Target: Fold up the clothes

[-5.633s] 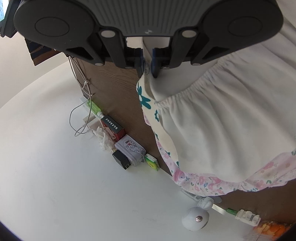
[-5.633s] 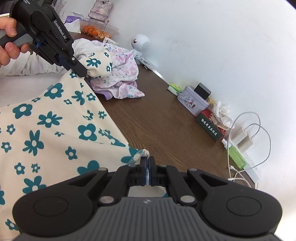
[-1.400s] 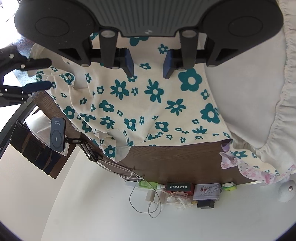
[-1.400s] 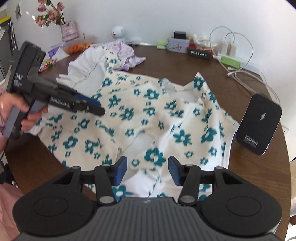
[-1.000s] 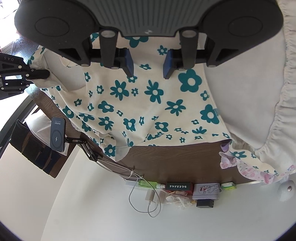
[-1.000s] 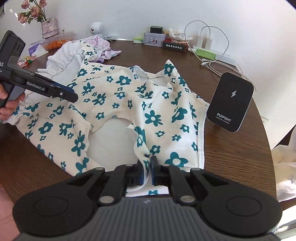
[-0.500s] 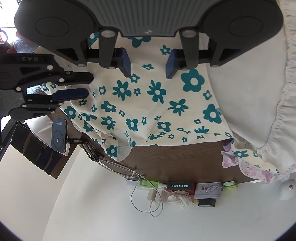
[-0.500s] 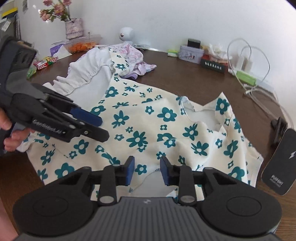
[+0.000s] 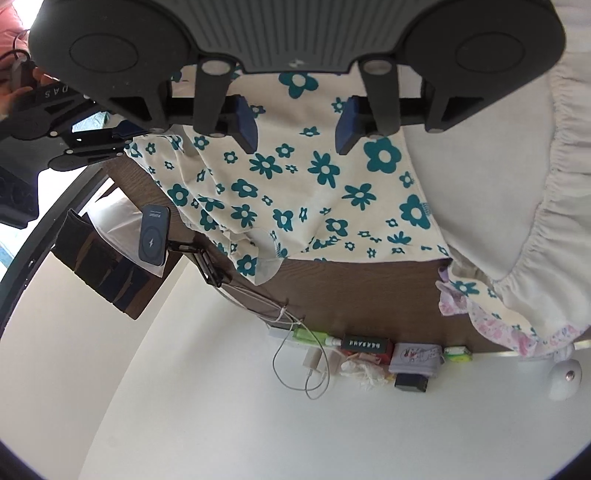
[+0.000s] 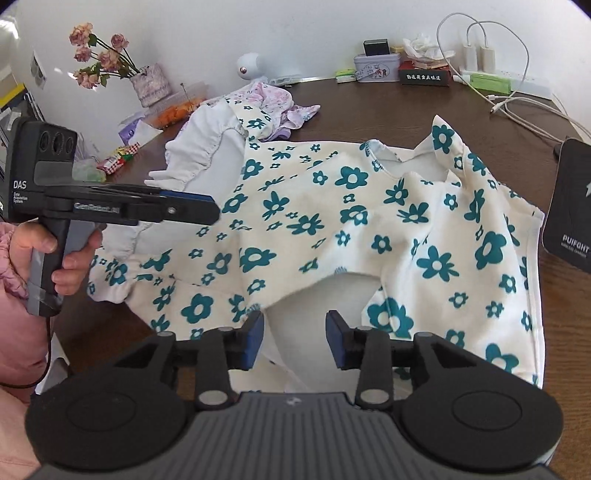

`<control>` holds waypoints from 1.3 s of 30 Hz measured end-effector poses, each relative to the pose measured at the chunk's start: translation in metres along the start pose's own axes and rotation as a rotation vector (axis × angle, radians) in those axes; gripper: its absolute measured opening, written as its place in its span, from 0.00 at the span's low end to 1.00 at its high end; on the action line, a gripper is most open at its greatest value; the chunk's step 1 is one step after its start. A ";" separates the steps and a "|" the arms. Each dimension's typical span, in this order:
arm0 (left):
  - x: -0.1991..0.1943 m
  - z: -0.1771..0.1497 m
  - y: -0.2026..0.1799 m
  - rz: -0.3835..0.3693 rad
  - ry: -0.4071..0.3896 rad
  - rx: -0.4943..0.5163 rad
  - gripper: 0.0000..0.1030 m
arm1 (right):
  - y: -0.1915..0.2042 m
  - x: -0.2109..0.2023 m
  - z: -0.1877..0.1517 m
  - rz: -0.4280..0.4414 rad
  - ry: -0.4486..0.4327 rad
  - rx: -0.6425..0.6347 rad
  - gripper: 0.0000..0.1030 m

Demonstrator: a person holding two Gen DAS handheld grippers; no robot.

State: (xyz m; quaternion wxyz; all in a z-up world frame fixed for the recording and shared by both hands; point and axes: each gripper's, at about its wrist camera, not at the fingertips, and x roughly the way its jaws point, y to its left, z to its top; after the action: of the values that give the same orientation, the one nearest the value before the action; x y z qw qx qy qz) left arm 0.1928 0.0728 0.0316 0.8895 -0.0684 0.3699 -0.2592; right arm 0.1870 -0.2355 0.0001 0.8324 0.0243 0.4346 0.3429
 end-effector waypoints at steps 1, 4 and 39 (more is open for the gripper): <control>-0.014 -0.004 0.001 0.011 -0.012 0.012 0.61 | -0.001 -0.003 -0.003 0.022 -0.003 0.018 0.38; -0.037 -0.021 0.012 0.047 0.018 -0.002 0.64 | -0.007 -0.005 -0.005 0.092 -0.006 0.069 0.40; -0.051 -0.017 0.011 0.041 0.056 0.095 0.50 | 0.000 -0.024 0.020 0.085 -0.114 0.002 0.56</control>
State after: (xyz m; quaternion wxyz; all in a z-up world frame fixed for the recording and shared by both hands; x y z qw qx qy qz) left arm 0.1549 0.1092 0.0477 0.8863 -0.0109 0.3832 -0.2599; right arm 0.1928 -0.2450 0.0296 0.8405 0.0628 0.3855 0.3756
